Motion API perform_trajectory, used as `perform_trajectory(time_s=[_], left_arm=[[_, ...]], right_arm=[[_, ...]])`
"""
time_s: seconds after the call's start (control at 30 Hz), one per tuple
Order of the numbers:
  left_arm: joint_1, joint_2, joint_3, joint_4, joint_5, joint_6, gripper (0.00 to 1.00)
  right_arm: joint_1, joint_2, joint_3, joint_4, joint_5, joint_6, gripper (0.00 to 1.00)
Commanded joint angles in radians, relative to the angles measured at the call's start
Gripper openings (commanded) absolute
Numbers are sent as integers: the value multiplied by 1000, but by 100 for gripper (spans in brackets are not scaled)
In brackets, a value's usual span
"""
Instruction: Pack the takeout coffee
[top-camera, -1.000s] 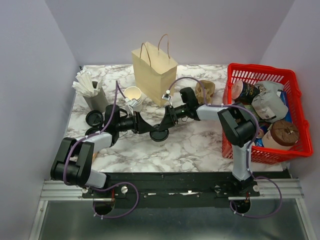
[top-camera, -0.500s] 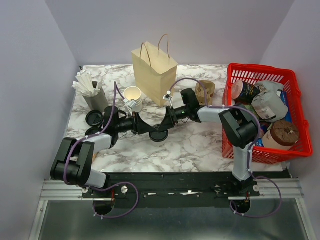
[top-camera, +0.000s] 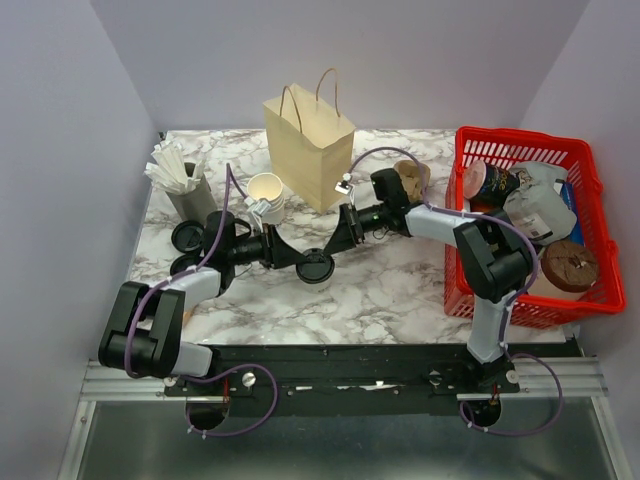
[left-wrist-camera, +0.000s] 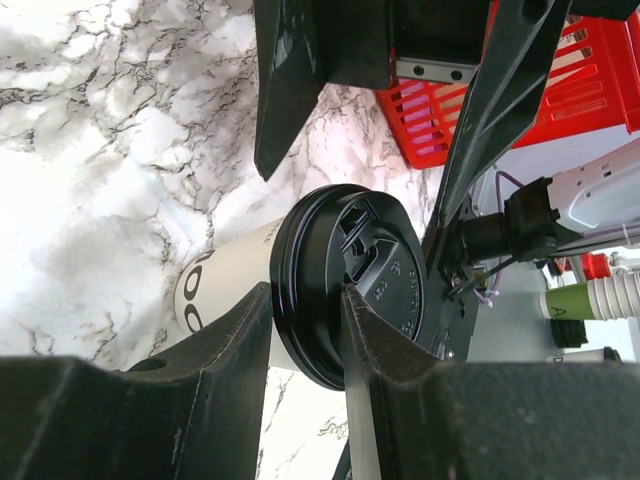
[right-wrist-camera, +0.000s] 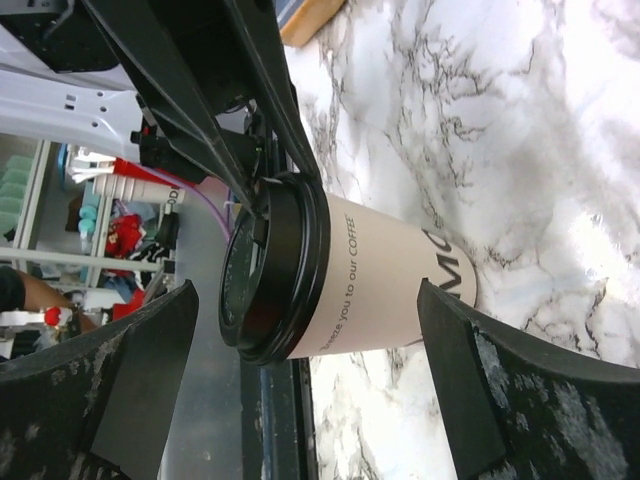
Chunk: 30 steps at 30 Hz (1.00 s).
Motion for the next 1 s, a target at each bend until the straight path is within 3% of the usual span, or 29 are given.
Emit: perform_trajectory(time_s=[0.0,0.3,0.5,0.77,0.97], left_arm=[[3,26,34,-14,-12,32,39],[3,69,46,1,-9,31,39],[5,91,18,26,-17,37,39],[6,146,-14,131,-1,8,39],[11,177,-11,141,-14,0,40]], right_arm=[[2,46,10,-87,-2,-39,98],[2,123,73,-221,14,-160,91],[1,137,36,-221,-15,-257,88],[2,154,-36,-92,-48,-279,86],[2,175,-71,-5,38,-243,83]])
